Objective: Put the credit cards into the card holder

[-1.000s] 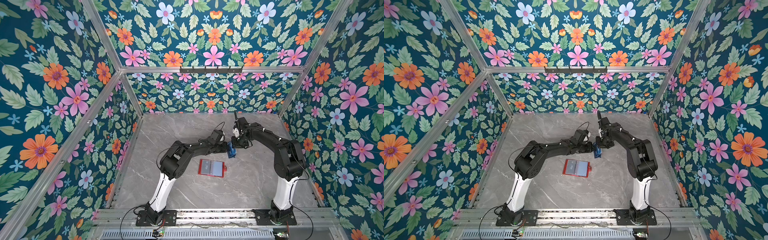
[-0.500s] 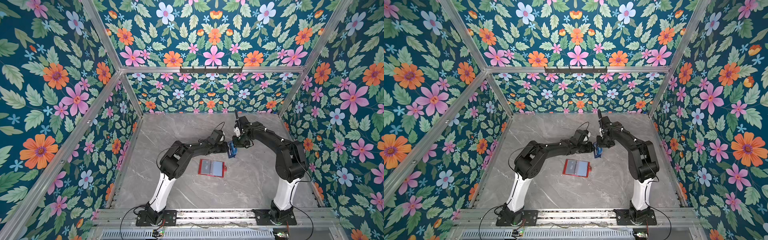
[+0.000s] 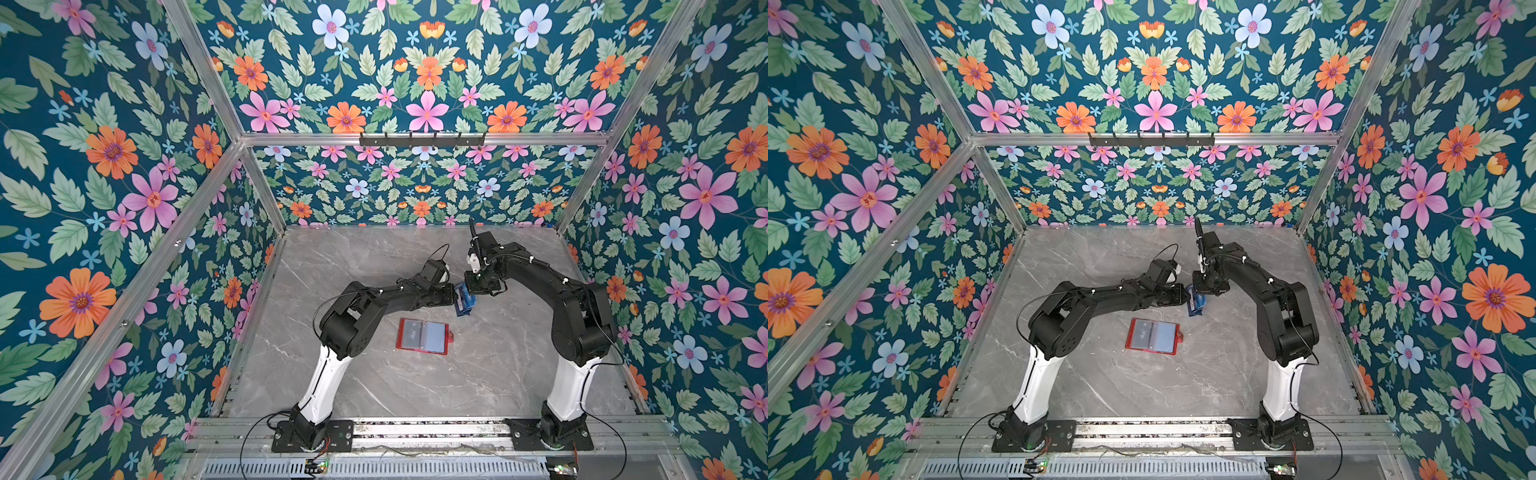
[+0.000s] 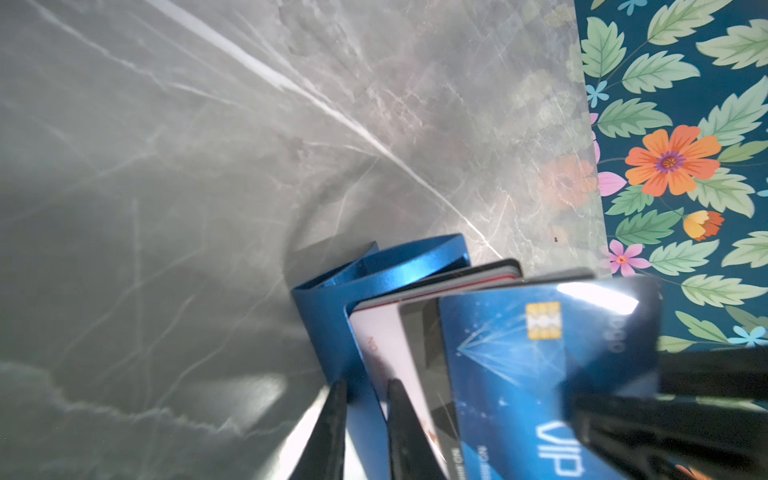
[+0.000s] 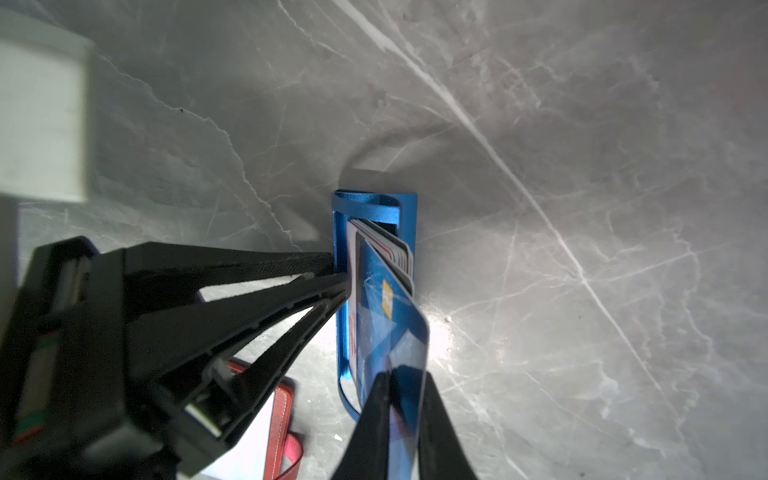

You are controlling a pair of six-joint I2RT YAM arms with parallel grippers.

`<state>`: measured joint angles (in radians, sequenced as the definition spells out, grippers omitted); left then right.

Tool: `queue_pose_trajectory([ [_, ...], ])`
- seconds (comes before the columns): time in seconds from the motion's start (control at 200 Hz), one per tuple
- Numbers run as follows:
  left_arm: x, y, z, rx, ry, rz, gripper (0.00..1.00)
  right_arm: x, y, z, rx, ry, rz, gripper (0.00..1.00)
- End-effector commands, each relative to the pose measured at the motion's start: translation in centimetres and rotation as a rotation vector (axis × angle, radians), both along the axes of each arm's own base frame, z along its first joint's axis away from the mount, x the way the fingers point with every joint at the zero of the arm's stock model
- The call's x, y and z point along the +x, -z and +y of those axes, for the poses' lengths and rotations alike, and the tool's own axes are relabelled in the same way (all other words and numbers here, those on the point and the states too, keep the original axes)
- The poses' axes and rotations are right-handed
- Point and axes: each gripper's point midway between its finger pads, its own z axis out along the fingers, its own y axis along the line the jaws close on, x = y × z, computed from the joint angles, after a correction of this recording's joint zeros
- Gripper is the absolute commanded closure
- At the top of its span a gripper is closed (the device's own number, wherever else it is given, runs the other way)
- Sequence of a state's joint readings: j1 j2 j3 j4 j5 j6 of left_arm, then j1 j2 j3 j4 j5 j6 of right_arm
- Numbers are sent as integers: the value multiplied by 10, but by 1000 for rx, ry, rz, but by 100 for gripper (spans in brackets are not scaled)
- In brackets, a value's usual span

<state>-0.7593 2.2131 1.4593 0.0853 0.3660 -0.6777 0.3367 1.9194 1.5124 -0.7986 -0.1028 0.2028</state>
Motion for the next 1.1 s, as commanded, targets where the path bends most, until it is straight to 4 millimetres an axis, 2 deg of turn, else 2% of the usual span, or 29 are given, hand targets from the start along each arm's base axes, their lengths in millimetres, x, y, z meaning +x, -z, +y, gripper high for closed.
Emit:
queue_pose_trajectory([
  [0.0,-9,17,12,69,-4,48,80,-5,4,1,-15,-16,26,83],
  [0.275,-9,15,11,67,3,44,81,-3,2,2,-30,-15,21,76],
  [0.435,-10,15,11,66,4,45,80,-3,-5,2,-37,-17,6,77],
  [0.56,-9,16,11,66,5,45,80,-3,-4,1,-40,-20,11,82],
  [0.835,-10,15,11,66,7,45,81,-1,2,-2,-62,-8,14,81],
  [1.095,-10,15,11,65,9,45,80,5,5,4,-36,-1,11,68],
])
